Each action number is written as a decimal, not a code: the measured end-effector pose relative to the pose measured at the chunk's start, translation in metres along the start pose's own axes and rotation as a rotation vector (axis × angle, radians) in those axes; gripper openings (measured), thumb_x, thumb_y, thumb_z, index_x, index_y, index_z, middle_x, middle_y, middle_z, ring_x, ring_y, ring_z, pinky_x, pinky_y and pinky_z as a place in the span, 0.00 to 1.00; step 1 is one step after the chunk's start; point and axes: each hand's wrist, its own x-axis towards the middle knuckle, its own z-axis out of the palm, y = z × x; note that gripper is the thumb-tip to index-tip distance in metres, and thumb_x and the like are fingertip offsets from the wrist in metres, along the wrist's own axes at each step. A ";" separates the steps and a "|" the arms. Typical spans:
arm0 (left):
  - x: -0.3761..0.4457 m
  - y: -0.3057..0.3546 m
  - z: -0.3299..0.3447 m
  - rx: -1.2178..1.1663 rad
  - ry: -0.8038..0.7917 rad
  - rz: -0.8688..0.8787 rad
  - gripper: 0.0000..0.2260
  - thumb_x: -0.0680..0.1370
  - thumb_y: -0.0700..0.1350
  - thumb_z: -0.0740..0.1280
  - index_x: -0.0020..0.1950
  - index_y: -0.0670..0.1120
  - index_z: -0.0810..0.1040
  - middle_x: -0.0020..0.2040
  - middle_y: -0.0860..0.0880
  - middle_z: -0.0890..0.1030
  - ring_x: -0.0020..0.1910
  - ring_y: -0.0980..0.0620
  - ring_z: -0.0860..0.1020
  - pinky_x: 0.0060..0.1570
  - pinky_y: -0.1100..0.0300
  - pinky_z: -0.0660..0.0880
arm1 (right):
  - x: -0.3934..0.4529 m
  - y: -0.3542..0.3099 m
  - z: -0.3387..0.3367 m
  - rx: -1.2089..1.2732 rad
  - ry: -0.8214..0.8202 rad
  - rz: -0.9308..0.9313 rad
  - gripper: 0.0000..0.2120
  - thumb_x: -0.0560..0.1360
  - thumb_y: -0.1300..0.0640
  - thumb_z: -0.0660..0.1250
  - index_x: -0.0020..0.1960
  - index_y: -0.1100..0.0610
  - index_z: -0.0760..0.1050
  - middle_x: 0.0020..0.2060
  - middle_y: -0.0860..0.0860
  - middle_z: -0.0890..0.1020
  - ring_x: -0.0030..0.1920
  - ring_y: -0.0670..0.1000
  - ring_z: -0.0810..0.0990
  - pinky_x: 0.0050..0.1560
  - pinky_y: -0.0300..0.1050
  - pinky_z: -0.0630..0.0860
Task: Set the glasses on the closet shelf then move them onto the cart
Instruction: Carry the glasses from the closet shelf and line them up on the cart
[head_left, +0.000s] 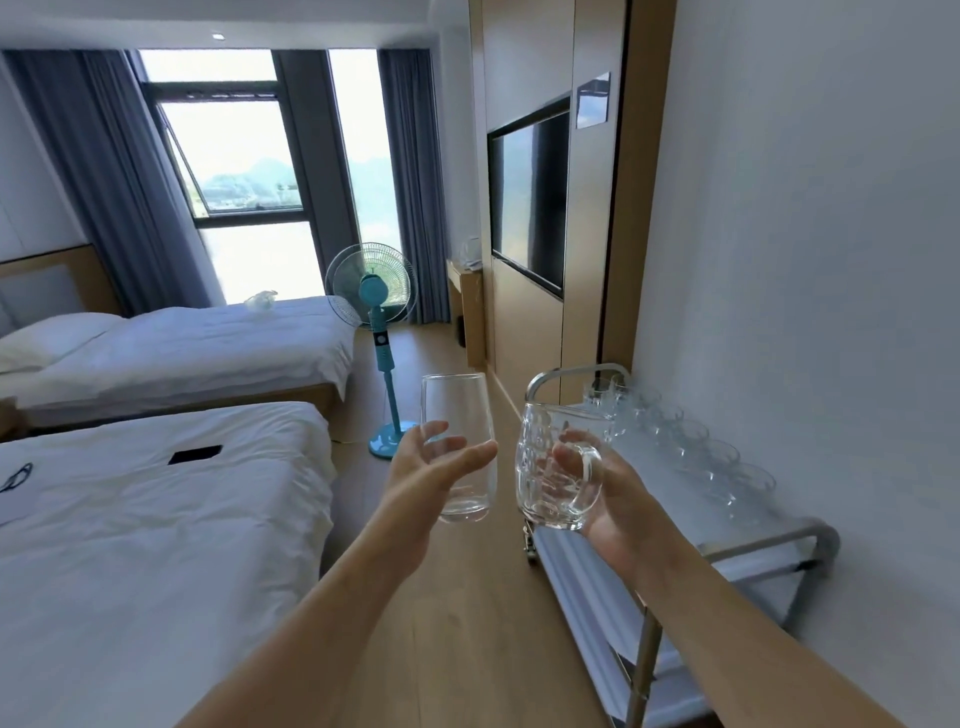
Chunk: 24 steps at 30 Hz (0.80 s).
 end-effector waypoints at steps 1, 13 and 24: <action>0.011 -0.003 0.004 -0.002 -0.003 -0.002 0.41 0.61 0.54 0.84 0.70 0.50 0.70 0.62 0.47 0.81 0.54 0.54 0.84 0.56 0.49 0.81 | 0.008 -0.001 -0.006 0.000 0.002 -0.001 0.27 0.52 0.49 0.88 0.49 0.49 0.85 0.48 0.56 0.85 0.49 0.57 0.85 0.50 0.54 0.82; 0.125 -0.044 0.032 0.018 -0.071 -0.095 0.39 0.58 0.55 0.85 0.65 0.52 0.73 0.59 0.49 0.82 0.51 0.54 0.85 0.53 0.48 0.83 | 0.095 0.013 -0.071 0.000 0.099 -0.027 0.31 0.44 0.45 0.89 0.45 0.47 0.85 0.45 0.54 0.86 0.46 0.55 0.86 0.45 0.51 0.83; 0.276 -0.088 0.030 0.021 -0.223 -0.212 0.39 0.60 0.52 0.85 0.67 0.50 0.72 0.58 0.49 0.83 0.48 0.52 0.86 0.40 0.54 0.82 | 0.205 0.064 -0.116 -0.025 0.394 -0.006 0.40 0.47 0.46 0.88 0.56 0.50 0.77 0.51 0.57 0.84 0.52 0.59 0.84 0.55 0.62 0.81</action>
